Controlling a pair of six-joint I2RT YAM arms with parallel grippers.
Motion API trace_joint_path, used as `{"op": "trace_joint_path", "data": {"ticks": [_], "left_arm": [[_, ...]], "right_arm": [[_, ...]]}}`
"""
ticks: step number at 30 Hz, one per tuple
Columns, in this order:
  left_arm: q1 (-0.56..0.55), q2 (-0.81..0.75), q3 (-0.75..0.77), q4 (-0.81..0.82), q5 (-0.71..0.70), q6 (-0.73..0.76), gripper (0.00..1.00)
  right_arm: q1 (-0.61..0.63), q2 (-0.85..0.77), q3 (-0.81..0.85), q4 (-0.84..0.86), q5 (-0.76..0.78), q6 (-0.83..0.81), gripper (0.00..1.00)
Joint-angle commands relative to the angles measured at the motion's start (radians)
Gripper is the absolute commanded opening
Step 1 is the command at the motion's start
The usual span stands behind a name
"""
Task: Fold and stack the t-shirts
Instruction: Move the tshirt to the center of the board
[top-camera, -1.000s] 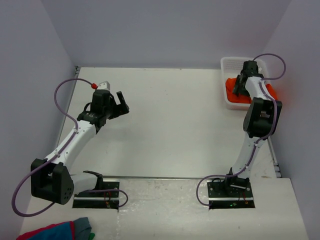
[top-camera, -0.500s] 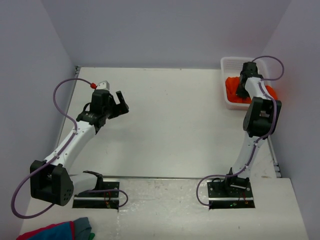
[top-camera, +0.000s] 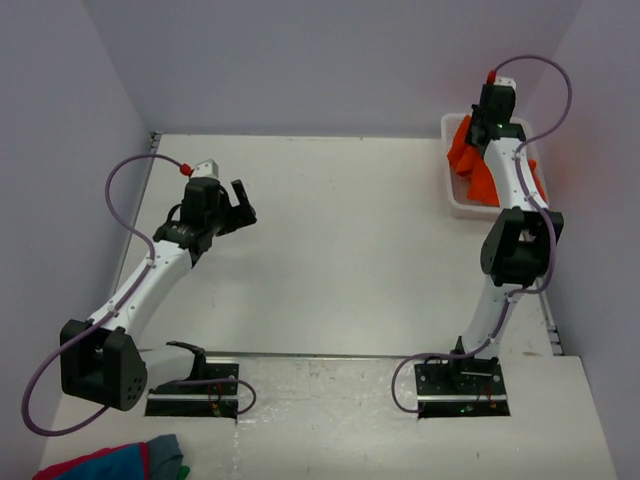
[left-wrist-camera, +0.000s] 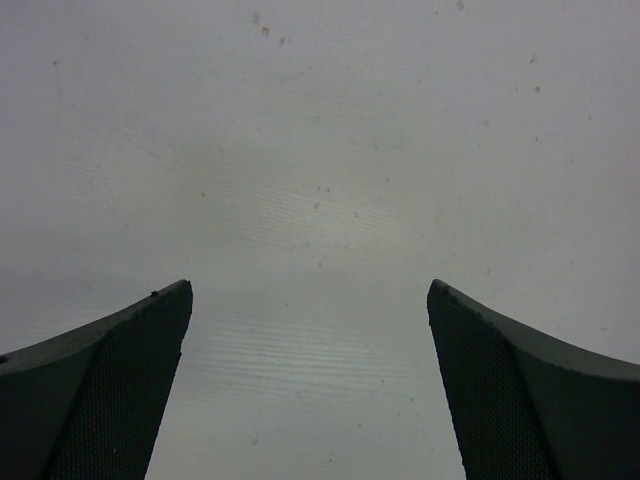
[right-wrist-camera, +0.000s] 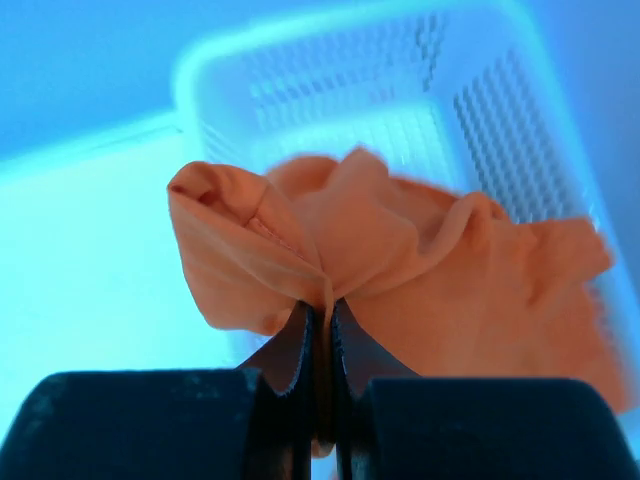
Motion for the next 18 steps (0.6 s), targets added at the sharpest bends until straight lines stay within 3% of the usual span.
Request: {"op": "trace_joint_path", "data": {"ticks": [1, 6, 13, 18], "left_arm": [[-0.006, 0.024, 0.078, -0.002, -0.058, 0.024, 1.0], [-0.006, 0.104, 0.146, -0.019, -0.029, 0.068, 1.0], [-0.005, 0.131, 0.14, -0.004, 0.056, 0.07, 1.0], [-0.005, 0.064, 0.144, 0.032, 0.115, 0.087, 1.0]], "right_arm": [[0.062, -0.2, 0.023, 0.204, 0.034, -0.093, 0.0], [0.127, -0.286, 0.13, 0.213, 0.036, -0.17, 0.0], [0.315, -0.332, 0.506, 0.031, -0.043, -0.218, 0.0], [0.473, -0.516, 0.39, -0.02, -0.094, -0.132, 0.0]]}}
